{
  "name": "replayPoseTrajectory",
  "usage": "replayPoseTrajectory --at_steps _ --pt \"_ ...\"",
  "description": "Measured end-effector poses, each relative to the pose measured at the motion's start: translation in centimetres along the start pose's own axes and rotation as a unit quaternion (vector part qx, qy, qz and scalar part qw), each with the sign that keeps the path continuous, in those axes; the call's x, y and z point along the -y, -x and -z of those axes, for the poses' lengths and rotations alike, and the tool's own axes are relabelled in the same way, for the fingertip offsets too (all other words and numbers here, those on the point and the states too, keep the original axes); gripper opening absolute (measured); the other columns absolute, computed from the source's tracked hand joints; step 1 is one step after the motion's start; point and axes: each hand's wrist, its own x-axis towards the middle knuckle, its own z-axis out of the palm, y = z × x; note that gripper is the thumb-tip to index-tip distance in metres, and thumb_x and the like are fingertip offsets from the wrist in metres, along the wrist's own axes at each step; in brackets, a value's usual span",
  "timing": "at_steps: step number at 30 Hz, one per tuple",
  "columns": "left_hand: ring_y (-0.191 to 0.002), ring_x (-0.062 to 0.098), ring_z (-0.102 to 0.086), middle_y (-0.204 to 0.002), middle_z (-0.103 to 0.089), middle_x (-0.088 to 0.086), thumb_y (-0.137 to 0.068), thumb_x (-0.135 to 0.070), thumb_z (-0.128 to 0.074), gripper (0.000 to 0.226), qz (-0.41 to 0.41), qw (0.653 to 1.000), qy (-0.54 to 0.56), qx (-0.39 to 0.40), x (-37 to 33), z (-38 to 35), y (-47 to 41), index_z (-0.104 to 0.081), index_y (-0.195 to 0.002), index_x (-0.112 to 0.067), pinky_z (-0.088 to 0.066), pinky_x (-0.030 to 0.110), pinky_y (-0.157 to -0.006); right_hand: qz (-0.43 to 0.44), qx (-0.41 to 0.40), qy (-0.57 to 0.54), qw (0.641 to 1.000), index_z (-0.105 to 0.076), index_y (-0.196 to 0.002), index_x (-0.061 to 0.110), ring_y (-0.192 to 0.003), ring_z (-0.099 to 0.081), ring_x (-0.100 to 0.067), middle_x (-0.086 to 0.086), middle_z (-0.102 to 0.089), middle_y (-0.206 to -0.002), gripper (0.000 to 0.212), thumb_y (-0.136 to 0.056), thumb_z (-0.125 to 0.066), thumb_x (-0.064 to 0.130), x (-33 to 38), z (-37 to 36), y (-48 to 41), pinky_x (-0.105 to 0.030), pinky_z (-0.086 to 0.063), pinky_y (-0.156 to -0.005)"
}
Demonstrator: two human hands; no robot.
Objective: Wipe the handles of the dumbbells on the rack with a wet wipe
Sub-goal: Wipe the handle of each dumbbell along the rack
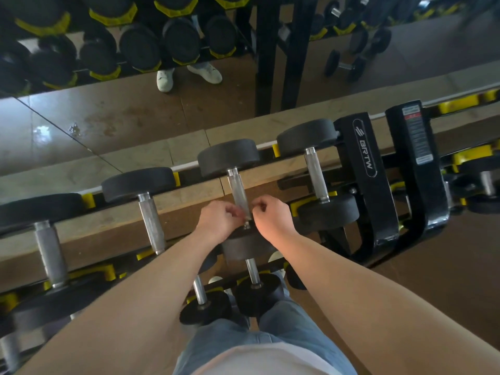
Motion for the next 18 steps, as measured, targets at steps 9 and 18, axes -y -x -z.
replayPoseTrajectory --at_steps 9,18 --pt "-0.102 0.006 -0.065 -0.105 -0.071 -0.010 -0.090 -0.027 -0.077 0.011 -0.058 0.985 0.163 0.004 -2.8 0.4 2.8 -0.075 -0.101 -0.027 -0.052 0.028 -0.087 0.058 0.083 -0.152 0.983 -0.070 -0.124 0.027 -0.098 -0.070 -0.001 0.013 -0.074 -0.106 0.028 -0.097 -0.068 0.023 -0.4 4.2 2.4 -0.026 -0.057 -0.090" --pt "-0.097 0.016 -0.071 -0.099 -0.076 -0.002 -0.094 -0.033 -0.072 0.015 -0.019 0.981 0.191 0.011 -9.1 -3.6 3.1 -0.074 -0.106 -0.024 -0.057 0.039 -0.086 0.059 0.075 -0.165 0.982 -0.071 -0.118 0.022 -0.090 -0.073 -0.004 0.008 -0.076 -0.099 0.025 -0.093 -0.074 0.021 -3.0 12.2 0.6 -0.026 -0.060 -0.086"
